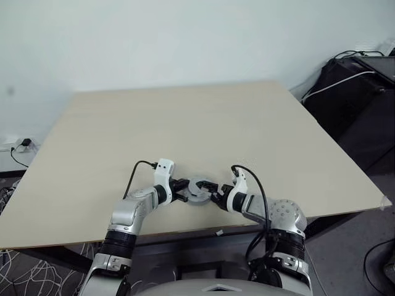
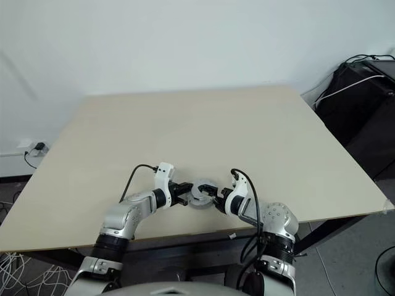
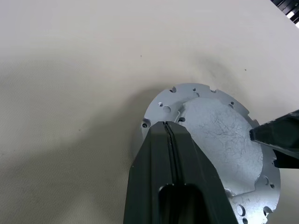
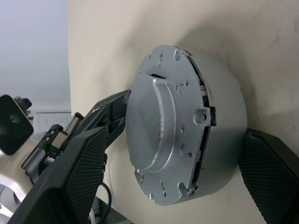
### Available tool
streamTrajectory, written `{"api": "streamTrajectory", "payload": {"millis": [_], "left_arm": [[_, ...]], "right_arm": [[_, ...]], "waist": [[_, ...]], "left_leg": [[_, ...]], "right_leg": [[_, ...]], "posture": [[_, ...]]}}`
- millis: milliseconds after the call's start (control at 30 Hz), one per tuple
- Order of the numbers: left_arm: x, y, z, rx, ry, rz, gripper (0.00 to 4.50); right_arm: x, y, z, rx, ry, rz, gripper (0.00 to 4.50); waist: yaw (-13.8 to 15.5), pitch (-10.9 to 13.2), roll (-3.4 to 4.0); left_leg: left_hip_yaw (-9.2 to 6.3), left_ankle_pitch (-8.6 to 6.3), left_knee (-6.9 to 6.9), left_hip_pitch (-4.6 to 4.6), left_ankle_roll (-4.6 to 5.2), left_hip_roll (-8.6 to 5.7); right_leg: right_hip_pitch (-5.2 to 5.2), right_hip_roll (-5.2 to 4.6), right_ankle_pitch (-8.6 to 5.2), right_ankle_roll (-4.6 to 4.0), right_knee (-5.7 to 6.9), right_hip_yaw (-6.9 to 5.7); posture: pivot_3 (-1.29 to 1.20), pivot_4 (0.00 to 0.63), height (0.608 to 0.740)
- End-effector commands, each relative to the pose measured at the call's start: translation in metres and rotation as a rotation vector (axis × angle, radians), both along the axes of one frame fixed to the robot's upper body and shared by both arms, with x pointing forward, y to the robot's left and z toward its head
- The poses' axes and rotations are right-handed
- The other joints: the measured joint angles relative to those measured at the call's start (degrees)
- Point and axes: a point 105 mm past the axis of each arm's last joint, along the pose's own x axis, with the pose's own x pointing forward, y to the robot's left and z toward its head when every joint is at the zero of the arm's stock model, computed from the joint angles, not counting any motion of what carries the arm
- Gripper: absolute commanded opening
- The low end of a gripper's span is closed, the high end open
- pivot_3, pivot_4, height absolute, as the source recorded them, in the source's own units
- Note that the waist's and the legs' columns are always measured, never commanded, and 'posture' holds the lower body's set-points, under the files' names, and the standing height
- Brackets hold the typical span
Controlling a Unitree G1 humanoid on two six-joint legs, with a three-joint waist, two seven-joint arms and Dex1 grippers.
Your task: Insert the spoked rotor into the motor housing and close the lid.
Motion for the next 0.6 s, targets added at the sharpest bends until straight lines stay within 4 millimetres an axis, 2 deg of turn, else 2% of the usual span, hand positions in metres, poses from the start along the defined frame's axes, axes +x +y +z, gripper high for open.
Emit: {"api": "streamTrajectory", "payload": {"millis": [33, 167, 267, 400, 500, 600], "left_arm": [[-0.011, -0.017, -0.007, -0.018, 0.042, -0.061, 0.00], [-0.011, -0.017, -0.007, -0.014, 0.042, -0.063, 0.00], [-0.011, -0.016, -0.007, -0.010, 0.041, -0.063, 0.00], [-0.011, -0.014, -0.008, -0.008, 0.039, -0.057, 0.00], [-0.011, -0.012, -0.008, -0.005, 0.037, -0.053, 0.00], [-0.010, -0.011, -0.008, -0.005, 0.035, -0.049, 0.00]], "right_arm": [[-0.001, 0.035, 0.007, 0.094, -0.004, 0.020, 4.47], [-0.002, 0.042, 0.013, 0.123, -0.019, 0.048, 4.47], [-0.007, 0.045, 0.019, 0.160, -0.033, 0.080, 3.93], [-0.015, 0.051, 0.024, 0.190, -0.035, 0.121, 2.54], [-0.021, 0.056, 0.029, 0.212, -0.041, 0.158, 2.20], [-0.023, 0.058, 0.032, 0.229, -0.044, 0.173, 2.12]], "waist": [[-0.05, 0.00, 0.00], [-0.11, 0.00, 0.00], [-0.14, 0.00, 0.01], [-0.38, -0.03, 0.05], [-0.12, -0.06, 0.09], [-0.06, -0.06, 0.09]], "left_leg": [[0.01, 0.01, 0.01, 0.01, -0.01, 0.00], [0.01, 0.04, 0.05, 0.04, -0.03, 0.02], [0.00, 0.05, 0.04, 0.03, -0.04, 0.03], [0.00, 0.04, -0.02, -0.02, -0.02, 0.03], [-0.03, 0.02, -0.04, -0.02, 0.00, 0.01], [-0.02, 0.01, -0.02, -0.01, 0.01, 0.00]], "right_leg": [[0.01, 0.00, 0.00, 0.01, 0.00, 0.00], [0.04, 0.02, -0.04, 0.09, 0.01, 0.00], [0.02, 0.04, -0.04, 0.08, 0.02, 0.00], [-0.06, 0.04, 0.01, -0.02, 0.02, 0.01], [-0.04, 0.01, 0.01, -0.02, 0.02, 0.00], [-0.02, 0.00, 0.01, -0.02, 0.01, 0.01]], "posture": [[0.00, 0.000, 0.740], [0.00, 0.000, 0.740], [0.00, 0.000, 0.740], [0.00, 0.000, 0.740], [0.00, 0.000, 0.740], [0.00, 0.000, 0.740]]}}
